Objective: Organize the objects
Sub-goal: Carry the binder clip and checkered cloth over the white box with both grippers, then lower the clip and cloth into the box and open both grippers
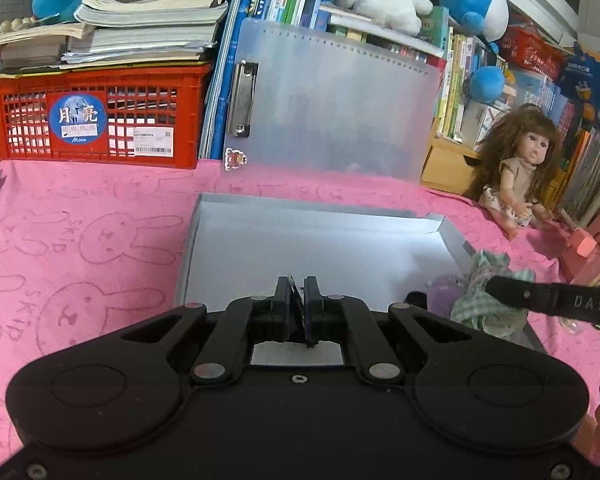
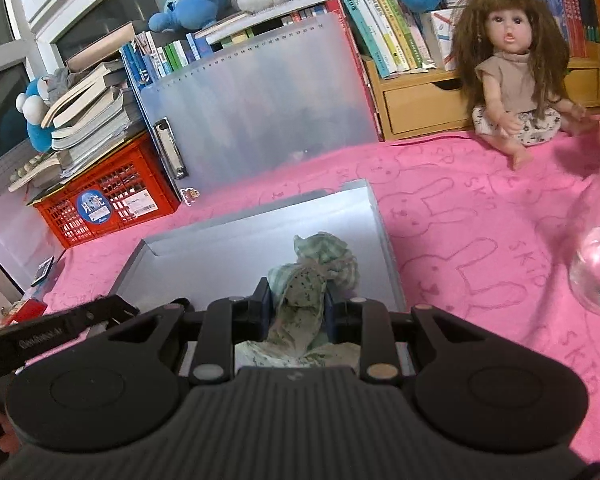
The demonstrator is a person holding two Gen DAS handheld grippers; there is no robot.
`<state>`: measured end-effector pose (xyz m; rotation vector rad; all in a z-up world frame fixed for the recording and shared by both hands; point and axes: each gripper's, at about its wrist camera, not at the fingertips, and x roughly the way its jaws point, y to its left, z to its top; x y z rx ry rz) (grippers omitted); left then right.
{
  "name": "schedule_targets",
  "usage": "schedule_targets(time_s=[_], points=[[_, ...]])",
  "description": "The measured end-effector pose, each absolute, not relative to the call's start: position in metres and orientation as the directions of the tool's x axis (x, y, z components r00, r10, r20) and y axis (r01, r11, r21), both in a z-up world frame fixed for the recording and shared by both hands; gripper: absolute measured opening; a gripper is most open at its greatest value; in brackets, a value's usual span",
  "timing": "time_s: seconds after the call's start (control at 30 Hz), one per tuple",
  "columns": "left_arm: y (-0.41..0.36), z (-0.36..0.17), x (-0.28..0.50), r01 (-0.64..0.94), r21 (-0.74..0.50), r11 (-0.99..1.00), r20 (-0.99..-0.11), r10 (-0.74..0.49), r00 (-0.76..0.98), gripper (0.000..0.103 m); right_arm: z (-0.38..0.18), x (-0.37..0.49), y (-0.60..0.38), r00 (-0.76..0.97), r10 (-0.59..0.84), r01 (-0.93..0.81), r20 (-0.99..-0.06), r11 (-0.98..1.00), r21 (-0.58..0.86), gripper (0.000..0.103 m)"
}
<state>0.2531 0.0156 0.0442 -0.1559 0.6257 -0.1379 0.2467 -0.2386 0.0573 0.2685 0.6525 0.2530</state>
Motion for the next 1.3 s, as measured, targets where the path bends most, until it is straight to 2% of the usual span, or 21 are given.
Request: schedule_targets(time_s=[0.47,1.3], points=[[0.009,0.033,0.278,0.092,-0.197,0.976,-0.563,-0.189,0.805,0.006,0.047,0.277,-0.231,0.755,0.352,-0.163,-0.554,0.918,0.361,0.029],[0.002,0.017,0.313,0.067,-0.209,0.976,-0.579,-0.178,0.795,0.006,0.034,0.319,-0.230,0.717,0.350,-0.138,-0.603,0.919,0.369,0.029]])
